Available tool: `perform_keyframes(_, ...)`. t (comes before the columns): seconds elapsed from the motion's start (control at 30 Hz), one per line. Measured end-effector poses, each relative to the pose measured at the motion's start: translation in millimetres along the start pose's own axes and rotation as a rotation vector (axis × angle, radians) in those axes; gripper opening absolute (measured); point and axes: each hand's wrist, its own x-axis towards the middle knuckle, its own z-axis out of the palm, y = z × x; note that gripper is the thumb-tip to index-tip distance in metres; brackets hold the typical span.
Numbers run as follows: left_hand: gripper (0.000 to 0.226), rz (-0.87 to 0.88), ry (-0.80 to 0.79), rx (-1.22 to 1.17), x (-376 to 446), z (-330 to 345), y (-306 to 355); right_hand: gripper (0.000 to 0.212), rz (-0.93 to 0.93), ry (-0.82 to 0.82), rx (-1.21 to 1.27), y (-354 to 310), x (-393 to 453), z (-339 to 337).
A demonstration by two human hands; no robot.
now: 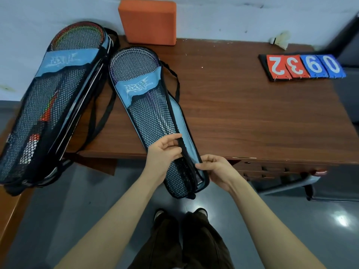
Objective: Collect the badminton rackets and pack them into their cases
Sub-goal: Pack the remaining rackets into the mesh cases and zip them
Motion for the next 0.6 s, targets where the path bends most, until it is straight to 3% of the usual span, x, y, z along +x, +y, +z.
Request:
perform_keyframes(0.13, 0.038, 0.108, -0.039, 0.129, 10.1, 14.8, 3.8, 0.009, -0.032, -0.01, -0.012, -17.6, -6.9, -17.9)
perform_keyframes(0.23, 0.044, 0.237, -0.174, 0.651, 24.1, 29.8, -4.9, 0.016, -0.074, 0.054, -0.041, -27.5, -7.9, -33.4)
perform_keyframes(0.33, 0.053, 0.225, -0.256, 1.059, 38.1, 42.3, -21.6, 0.014, -0.126, 0.177, -0.045, -39.8, -10.8, -56.0)
perform_keyframes(0.5, 0.051, 0.277, -0.386, 1.371, 66.7, 79.6, -38.1, 0.014, -0.188, 0.244, -0.29, -63.1, -15.9, -92.4)
perform_keyframes(0.6, 0.052, 0.277, -0.441, 1.462, 86.2, 96.7, -42.6, 0.011, -0.281, 0.371, -0.472, -70.7, -3.3, -106.3)
